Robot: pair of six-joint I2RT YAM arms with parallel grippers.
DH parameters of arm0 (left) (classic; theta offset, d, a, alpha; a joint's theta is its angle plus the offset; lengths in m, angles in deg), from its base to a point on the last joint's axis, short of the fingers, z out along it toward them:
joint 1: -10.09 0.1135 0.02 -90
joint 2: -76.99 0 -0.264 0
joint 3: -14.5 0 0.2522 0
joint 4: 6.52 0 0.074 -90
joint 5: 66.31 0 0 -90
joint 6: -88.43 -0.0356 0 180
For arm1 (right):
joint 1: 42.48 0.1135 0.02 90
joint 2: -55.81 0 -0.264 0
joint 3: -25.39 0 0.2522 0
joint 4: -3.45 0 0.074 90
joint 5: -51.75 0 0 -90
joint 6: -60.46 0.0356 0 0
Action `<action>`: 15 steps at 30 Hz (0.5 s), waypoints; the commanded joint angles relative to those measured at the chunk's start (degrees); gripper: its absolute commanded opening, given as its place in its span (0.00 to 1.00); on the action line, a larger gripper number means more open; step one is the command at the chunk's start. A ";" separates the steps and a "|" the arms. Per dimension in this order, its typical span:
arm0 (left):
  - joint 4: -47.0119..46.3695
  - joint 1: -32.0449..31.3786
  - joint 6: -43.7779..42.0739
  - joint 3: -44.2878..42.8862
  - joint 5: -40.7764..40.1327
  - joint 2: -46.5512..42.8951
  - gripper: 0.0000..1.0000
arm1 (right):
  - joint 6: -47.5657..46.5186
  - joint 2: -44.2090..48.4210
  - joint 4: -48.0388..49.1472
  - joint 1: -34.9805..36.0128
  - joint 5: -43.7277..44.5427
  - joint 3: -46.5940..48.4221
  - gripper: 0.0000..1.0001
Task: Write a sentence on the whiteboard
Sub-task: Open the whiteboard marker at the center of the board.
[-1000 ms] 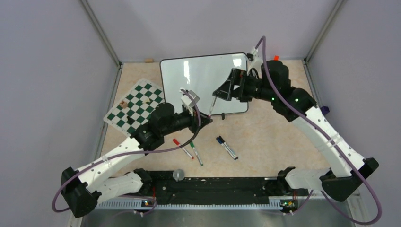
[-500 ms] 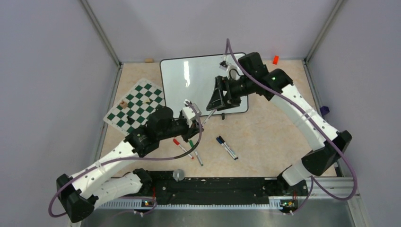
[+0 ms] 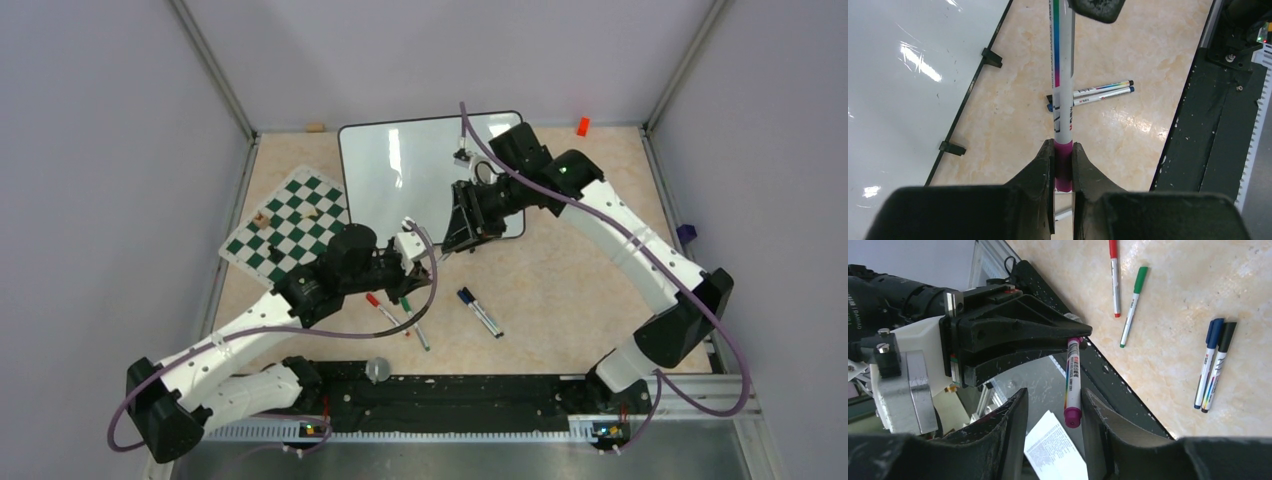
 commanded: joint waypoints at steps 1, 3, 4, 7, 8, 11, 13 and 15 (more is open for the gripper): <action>-0.60 -0.20 -2.28 -2.20 1.55 1.04 0.00 | -0.66 -0.82 0.80 2.18 -2.75 -1.52 0.40; -0.58 -0.17 -2.76 -2.40 1.73 1.10 0.00 | -0.70 -1.30 0.75 2.24 -2.89 -1.92 0.39; -0.48 -0.16 -3.20 -2.47 1.92 1.22 0.00 | -0.96 -1.53 0.79 2.32 -3.10 -2.14 0.39; -0.25 -0.17 -3.82 -2.78 2.37 1.30 0.00 | -1.48 -2.35 0.61 2.71 -3.57 -2.50 0.39; -0.25 -0.23 -4.07 -2.82 2.54 1.33 0.00 | -1.64 -2.59 0.55 2.83 -3.66 -2.67 0.39; -0.25 -0.18 -4.27 -3.32 3.00 1.57 0.00 | -2.10 -3.27 0.56 3.39 -3.66 -2.96 0.39; -0.24 -0.21 -4.24 -3.67 3.47 1.87 0.00 | -2.40 -3.74 0.61 3.86 -3.47 -3.14 0.39; -0.22 -0.26 -4.08 -4.02 3.70 2.21 0.00 | -2.45 -4.13 0.72 4.18 -3.20 -3.25 0.39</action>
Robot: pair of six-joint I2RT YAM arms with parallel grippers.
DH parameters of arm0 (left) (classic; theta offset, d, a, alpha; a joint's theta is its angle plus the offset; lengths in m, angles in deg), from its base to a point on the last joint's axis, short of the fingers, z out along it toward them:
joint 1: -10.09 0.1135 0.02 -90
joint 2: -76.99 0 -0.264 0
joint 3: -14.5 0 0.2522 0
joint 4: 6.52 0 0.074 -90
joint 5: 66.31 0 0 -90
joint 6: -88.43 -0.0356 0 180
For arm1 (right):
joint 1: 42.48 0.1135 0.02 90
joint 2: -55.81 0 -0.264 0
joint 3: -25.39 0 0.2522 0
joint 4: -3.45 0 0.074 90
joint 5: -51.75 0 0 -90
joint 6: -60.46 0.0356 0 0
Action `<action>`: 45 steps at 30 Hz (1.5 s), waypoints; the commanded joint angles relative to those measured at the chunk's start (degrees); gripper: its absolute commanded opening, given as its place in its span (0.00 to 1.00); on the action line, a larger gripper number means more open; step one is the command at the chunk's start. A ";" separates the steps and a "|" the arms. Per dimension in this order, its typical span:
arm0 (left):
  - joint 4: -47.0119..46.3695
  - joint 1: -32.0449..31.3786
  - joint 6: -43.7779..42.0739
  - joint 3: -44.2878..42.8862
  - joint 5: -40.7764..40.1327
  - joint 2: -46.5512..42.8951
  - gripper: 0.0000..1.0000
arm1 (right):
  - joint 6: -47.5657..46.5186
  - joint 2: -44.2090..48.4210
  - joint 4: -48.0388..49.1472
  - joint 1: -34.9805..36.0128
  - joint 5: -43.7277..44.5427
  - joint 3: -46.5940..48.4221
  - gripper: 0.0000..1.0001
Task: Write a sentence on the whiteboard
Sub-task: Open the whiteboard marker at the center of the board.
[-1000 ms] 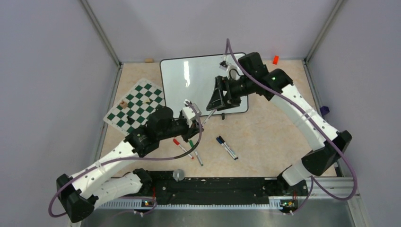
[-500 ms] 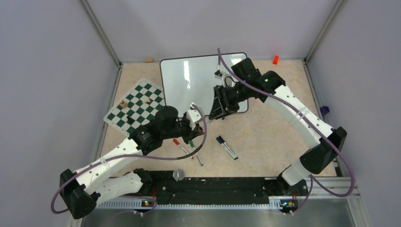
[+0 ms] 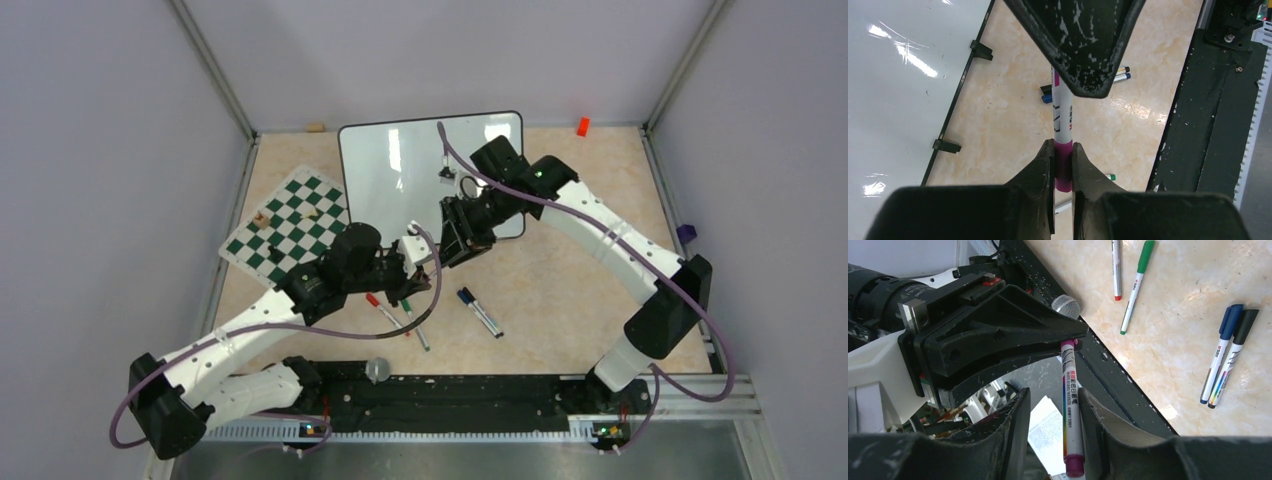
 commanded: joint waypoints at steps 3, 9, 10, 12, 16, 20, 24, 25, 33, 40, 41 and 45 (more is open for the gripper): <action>-3.71 -0.21 -0.93 -3.55 2.42 0.85 0.00 | -0.66 -1.04 2.28 2.52 -2.17 -1.27 0.38; -3.81 -0.25 -1.32 -3.77 2.90 1.10 0.00 | -0.22 -1.85 3.37 3.79 -2.25 -1.99 0.31; -3.86 -0.29 -1.37 -3.76 3.16 1.10 0.00 | -0.16 -1.92 3.43 3.92 -2.14 -2.12 0.31; -3.88 -0.31 -1.43 -3.80 3.37 1.00 0.00 | -0.06 -2.02 3.70 4.06 -2.18 -2.21 0.31; -3.74 -0.39 -2.74 -3.59 4.74 0.61 0.00 | -0.19 -2.23 3.77 4.07 -2.34 -2.34 0.32; -3.36 -0.49 -3.10 -3.58 4.21 0.28 0.00 | -0.21 -2.31 3.71 4.07 -3.00 -2.34 0.37; -3.11 -0.56 -3.20 -3.42 3.99 0.21 0.00 | -0.78 -2.39 2.94 4.07 -3.21 -2.05 0.40; -3.09 -0.56 -3.13 -3.42 4.01 0.15 0.00 | -1.09 -2.49 2.66 4.07 -3.25 -1.89 0.40; -3.10 -0.70 -3.09 -3.10 4.00 -0.36 0.00 | -1.93 -2.76 1.14 3.77 -1.71 -0.81 0.35; -3.15 -0.65 -3.63 -3.05 4.47 -0.79 0.00 | -1.38 -3.32 1.59 3.63 -1.56 -0.39 0.19; -3.23 -0.69 -3.63 -3.12 4.36 -0.73 0.00 | -1.24 -3.43 1.88 3.65 -1.68 -0.41 0.09; -3.35 -0.71 -3.47 -2.99 2.97 -0.70 0.00 | -1.03 -2.73 2.02 3.63 -0.82 -0.62 0.00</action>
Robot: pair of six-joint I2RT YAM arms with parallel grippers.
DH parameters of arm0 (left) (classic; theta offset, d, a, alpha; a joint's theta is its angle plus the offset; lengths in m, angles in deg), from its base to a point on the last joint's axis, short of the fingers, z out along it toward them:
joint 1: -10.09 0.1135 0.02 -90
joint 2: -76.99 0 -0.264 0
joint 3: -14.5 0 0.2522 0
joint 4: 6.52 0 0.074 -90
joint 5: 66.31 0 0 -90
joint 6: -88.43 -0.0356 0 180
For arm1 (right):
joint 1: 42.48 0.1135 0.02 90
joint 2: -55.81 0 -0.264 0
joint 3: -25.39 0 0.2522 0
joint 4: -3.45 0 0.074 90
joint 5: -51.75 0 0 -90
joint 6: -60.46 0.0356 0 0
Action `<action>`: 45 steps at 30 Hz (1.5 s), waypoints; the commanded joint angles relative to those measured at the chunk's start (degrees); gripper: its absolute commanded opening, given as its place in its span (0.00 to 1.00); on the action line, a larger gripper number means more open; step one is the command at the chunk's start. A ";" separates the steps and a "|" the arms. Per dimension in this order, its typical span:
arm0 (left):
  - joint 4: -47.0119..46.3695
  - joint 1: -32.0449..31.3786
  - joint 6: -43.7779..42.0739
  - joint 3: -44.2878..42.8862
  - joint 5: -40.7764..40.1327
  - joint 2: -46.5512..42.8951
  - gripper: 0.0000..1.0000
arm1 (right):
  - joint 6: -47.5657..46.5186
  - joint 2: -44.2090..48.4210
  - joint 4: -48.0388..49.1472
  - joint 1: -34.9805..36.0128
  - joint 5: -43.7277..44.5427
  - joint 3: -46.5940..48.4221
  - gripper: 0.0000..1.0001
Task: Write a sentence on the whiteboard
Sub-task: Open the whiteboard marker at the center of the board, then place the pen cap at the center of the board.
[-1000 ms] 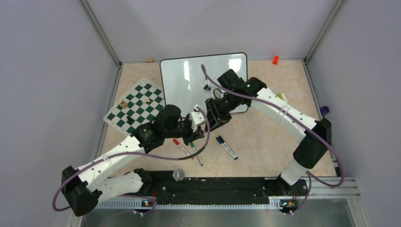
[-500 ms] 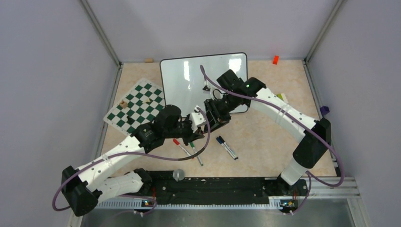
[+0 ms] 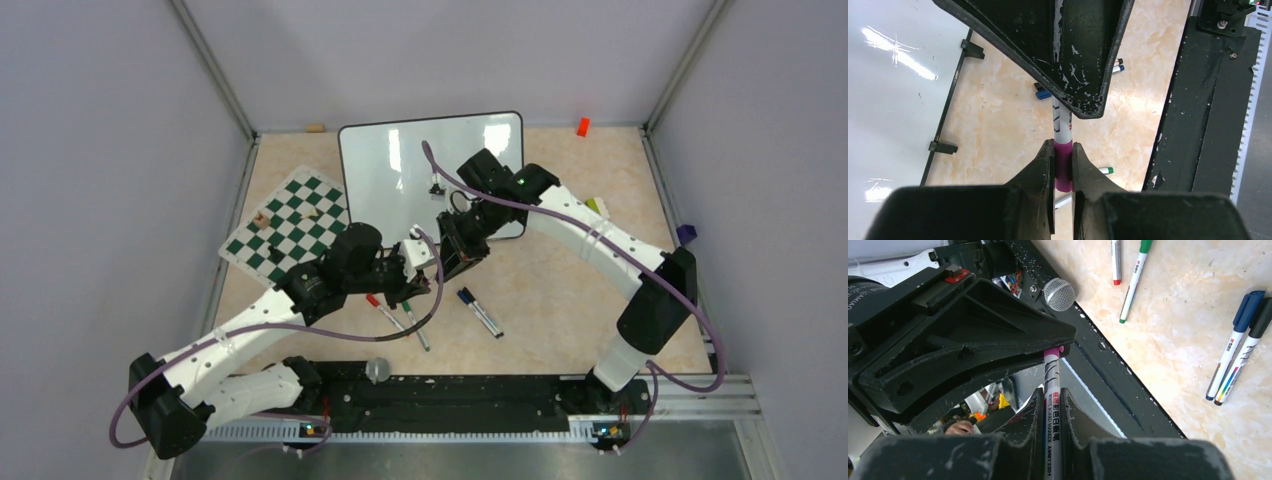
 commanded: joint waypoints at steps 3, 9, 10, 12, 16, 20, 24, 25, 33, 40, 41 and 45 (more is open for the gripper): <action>-6.67 -0.57 -0.95 -0.54 -0.59 -2.03 0.00 | 0.52 1.12 2.44 0.93 0.74 0.54 0.00; -6.94 -0.54 -1.81 3.46 -2.48 -4.50 0.00 | 0.91 3.52 2.41 -1.26 -0.92 -0.68 0.00; -6.25 -0.51 -2.03 4.32 -2.94 -4.81 0.00 | 0.83 4.37 2.01 -2.33 -1.57 -0.62 0.00; -5.92 -0.53 -0.39 6.86 -5.28 -5.91 0.00 | 0.68 6.67 1.13 -5.41 -3.08 -1.13 0.00; -8.98 -0.55 1.58 13.07 -5.64 -9.76 0.00 | -2.79 11.00 -3.94 -12.49 -4.05 -2.15 0.00; -9.17 -0.54 3.29 15.82 -5.87 -13.23 0.00 | -5.55 11.94 -7.69 -13.63 -2.33 -2.39 0.00; -7.03 -0.57 3.35 16.29 -6.53 -15.41 0.00 | -5.73 12.29 -7.71 -14.19 -0.66 -2.22 0.00; -6.59 -0.51 3.77 16.22 -7.04 -15.84 0.00 | -5.72 12.30 -7.73 -14.42 -0.10 -1.87 0.00; -3.05 -0.52 24.56 13.75 -21.06 -16.00 0.00 | 5.07 14.05 -4.05 -16.50 20.51 1.15 0.00; 11.93 -0.32 47.84 8.82 -39.30 -11.30 0.00 | 14.97 27.10 12.47 -16.90 29.66 -10.98 0.00; 12.15 -0.28 49.07 9.03 -39.95 -11.37 0.00 | 15.63 29.05 15.33 -16.94 29.37 -13.33 0.00; 13.93 0.97 55.11 9.38 -44.47 -12.69 0.00 | 18.41 32.48 18.60 -16.90 31.83 -17.66 0.00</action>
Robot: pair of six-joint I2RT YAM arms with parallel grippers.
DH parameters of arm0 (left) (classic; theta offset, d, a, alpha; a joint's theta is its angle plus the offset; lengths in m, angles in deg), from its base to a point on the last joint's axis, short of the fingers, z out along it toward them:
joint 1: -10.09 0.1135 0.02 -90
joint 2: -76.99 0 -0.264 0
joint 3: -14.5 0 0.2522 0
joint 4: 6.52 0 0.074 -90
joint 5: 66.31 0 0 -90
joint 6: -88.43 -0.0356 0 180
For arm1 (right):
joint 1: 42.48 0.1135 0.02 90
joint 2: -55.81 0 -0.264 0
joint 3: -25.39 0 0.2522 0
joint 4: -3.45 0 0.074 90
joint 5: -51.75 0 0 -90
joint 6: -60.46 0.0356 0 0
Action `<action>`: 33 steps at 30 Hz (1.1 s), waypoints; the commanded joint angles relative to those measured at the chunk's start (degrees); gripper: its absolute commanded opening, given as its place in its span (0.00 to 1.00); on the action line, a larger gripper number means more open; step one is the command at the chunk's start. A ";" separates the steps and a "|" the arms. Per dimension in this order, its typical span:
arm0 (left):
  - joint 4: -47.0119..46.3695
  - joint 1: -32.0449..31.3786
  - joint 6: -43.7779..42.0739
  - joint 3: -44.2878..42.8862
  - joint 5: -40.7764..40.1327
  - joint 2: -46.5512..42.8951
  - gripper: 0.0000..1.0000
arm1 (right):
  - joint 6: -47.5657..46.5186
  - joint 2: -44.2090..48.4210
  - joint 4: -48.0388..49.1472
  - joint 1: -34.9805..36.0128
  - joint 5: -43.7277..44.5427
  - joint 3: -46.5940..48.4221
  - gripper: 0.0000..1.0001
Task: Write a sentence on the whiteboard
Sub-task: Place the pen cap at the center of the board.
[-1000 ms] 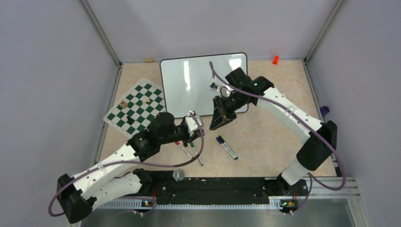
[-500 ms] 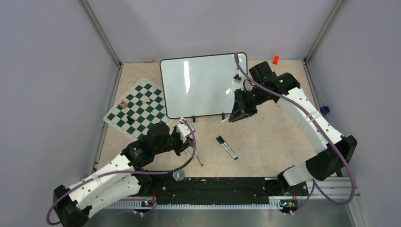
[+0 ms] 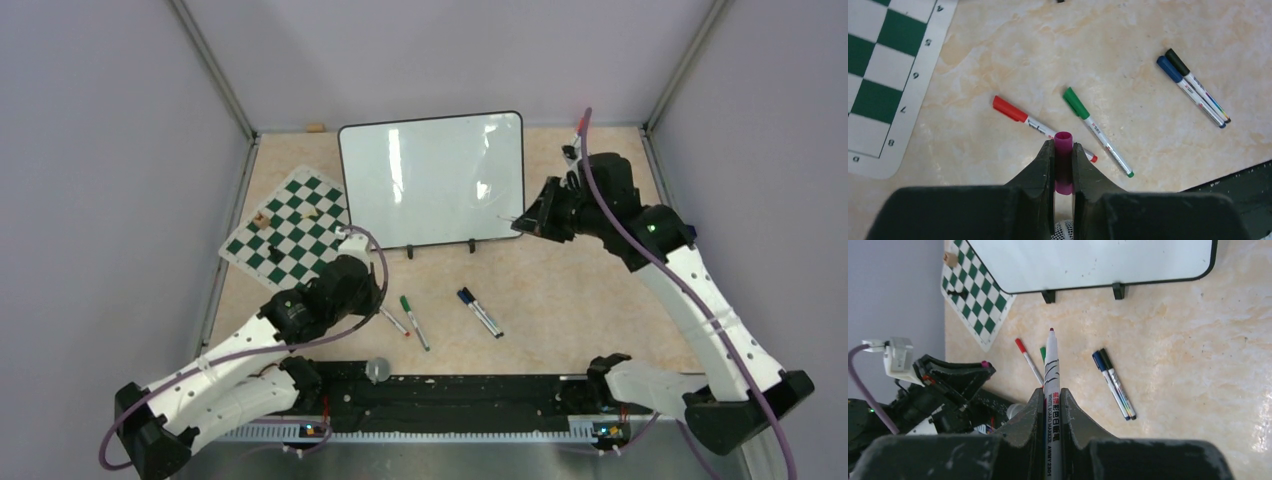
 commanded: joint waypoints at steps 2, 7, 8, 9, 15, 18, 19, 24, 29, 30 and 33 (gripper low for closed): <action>6.09 3.60 13.86 -1.59 -11.13 -1.95 0.00 | 5.04 2.41 8.81 -0.36 4.10 -3.13 0.00; 7.36 16.29 15.57 1.28 -5.09 -4.26 0.00 | 4.92 3.03 12.40 -0.37 2.35 -4.48 0.00; 6.83 19.02 15.62 1.65 -3.51 -4.70 0.00 | 5.08 3.33 13.43 -0.37 1.96 -5.04 0.00; 5.95 21.30 15.31 1.85 -1.74 -4.88 0.00 | 5.06 3.41 14.40 -0.31 1.46 -5.53 0.00; 5.32 31.03 16.28 0.89 3.60 1.56 0.00 | 5.04 0.16 11.41 -0.35 1.70 -3.51 0.00; 4.35 33.49 17.13 1.14 6.68 5.91 0.00 | 3.81 -0.75 10.89 -0.05 2.50 -2.33 0.00; 3.79 33.94 17.22 1.29 7.96 7.19 0.00 | 3.33 -1.15 10.11 0.22 3.12 -1.81 0.00; 2.09 34.63 18.99 1.51 9.18 12.88 0.00 | 3.66 -3.20 6.32 2.83 8.18 -0.22 0.00; -1.48 34.73 21.17 3.12 11.85 15.60 0.00 | 4.51 -4.10 6.66 8.03 14.86 1.12 0.00; -1.77 34.70 21.52 3.29 11.72 16.27 0.00 | 4.30 -4.28 7.36 9.01 15.02 1.30 0.00; -1.69 34.75 21.67 3.45 9.89 19.23 0.00 | 4.63 -4.30 9.13 9.47 14.36 1.34 0.00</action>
